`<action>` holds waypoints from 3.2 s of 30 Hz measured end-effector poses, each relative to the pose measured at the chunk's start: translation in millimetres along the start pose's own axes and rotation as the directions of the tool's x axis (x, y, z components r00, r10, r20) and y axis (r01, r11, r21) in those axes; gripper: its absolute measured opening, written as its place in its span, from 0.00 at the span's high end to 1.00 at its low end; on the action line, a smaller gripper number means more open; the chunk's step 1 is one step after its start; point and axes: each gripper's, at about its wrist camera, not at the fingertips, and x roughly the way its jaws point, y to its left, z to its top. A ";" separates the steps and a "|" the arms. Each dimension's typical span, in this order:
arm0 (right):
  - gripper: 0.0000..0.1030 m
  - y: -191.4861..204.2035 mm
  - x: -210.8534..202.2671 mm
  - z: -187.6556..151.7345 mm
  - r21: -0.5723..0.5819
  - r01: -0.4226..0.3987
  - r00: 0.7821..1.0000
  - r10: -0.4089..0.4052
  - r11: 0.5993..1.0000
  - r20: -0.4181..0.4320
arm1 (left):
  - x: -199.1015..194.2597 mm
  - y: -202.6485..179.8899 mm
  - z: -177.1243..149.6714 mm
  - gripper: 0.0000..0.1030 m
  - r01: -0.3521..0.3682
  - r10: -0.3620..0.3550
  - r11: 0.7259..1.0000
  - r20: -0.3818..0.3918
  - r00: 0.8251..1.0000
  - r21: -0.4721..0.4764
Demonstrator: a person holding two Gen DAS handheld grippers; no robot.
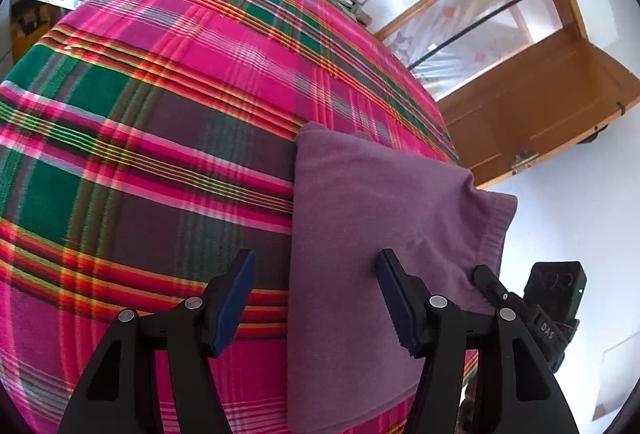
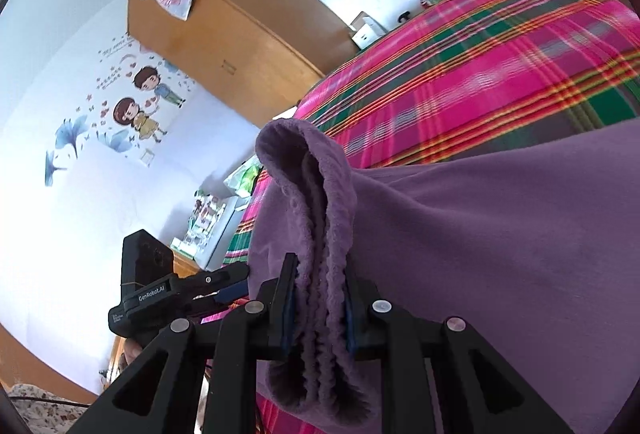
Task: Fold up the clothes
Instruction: 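Open the left gripper and release the bundle onto the sweatpants, then press the folded edge down onto the sweatpants with the right gripper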
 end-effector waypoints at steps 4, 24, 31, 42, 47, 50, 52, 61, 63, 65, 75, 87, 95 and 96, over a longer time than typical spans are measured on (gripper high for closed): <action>0.81 -8.3 -8.9 1.5 0.014 0.013 1.000 -0.013 1.000 0.017 | 7.8 -8.5 0.4 0.37 0.004 -0.004 1.000 -0.017 1.000 0.014; 0.76 -48.3 -24.4 -0.1 0.126 0.150 0.984 -0.160 0.981 0.076 | 28.0 -18.5 -3.2 0.37 -0.030 0.032 0.999 -0.059 0.998 0.033; 0.75 -22.1 -35.3 16.7 -0.025 0.217 0.966 -0.211 0.976 0.147 | 25.4 -18.6 -4.0 0.37 -0.034 0.036 0.999 -0.057 0.998 0.030; 0.95 -6.2 0.2 36.1 -0.138 0.234 0.971 -0.226 0.962 0.071 | 27.4 -20.4 -1.0 0.37 -0.045 0.046 0.999 -0.056 0.997 0.029; 0.96 -17.2 -9.5 43.9 -0.115 0.284 0.956 -0.272 0.952 0.113 | 28.5 -20.3 0.1 0.37 -0.042 0.044 0.999 -0.052 0.998 0.030; 0.95 -28.9 -6.1 43.7 -0.076 0.295 0.953 -0.287 0.953 0.097 | 28.7 -20.5 0.2 0.37 -0.045 0.046 0.998 -0.051 0.998 0.032; 0.94 -34.6 -2.1 43.1 -0.055 0.302 0.951 -0.297 0.952 0.087 | 28.6 -20.7 0.5 0.37 -0.047 0.049 0.998 -0.052 0.997 0.032; 0.87 -27.5 -27.0 26.4 -0.069 0.256 0.965 -0.251 0.964 0.073 | 27.7 -20.9 0.0 0.37 -0.051 0.052 0.998 -0.052 0.997 0.026; 0.85 -23.3 -35.7 12.7 -0.093 0.217 0.976 -0.214 0.972 0.043 | 27.7 -20.8 -0.4 0.37 -0.049 0.050 0.999 -0.056 0.997 0.022; 0.84 -21.5 -42.1 0.2 -0.104 0.208 0.978 -0.207 0.973 0.018 | 27.1 -20.3 -1.3 0.37 -0.049 0.050 0.999 -0.057 0.997 0.021; 0.82 -14.3 -48.9 -31.8 -0.120 0.155 0.987 -0.158 0.981 -0.019 | 25.5 -23.7 -8.8 0.37 -0.051 0.052 0.998 -0.065 0.996 0.024; 0.95 -4.1 -49.2 -34.0 -0.155 0.132 0.991 -0.136 0.979 -0.011 | 24.1 -24.6 -13.8 0.37 -0.057 0.058 0.998 -0.066 0.996 0.022; 0.95 -26.3 -54.2 -37.7 -0.051 0.141 0.989 -0.142 0.989 -0.030 | 23.6 -26.3 -15.1 0.37 -0.066 0.067 0.997 -0.066 0.996 0.030; 0.94 -28.9 -51.3 -39.5 -0.042 0.147 0.988 -0.149 0.988 -0.039 | 23.5 -26.5 -15.2 0.37 -0.066 0.068 0.997 -0.066 0.996 0.031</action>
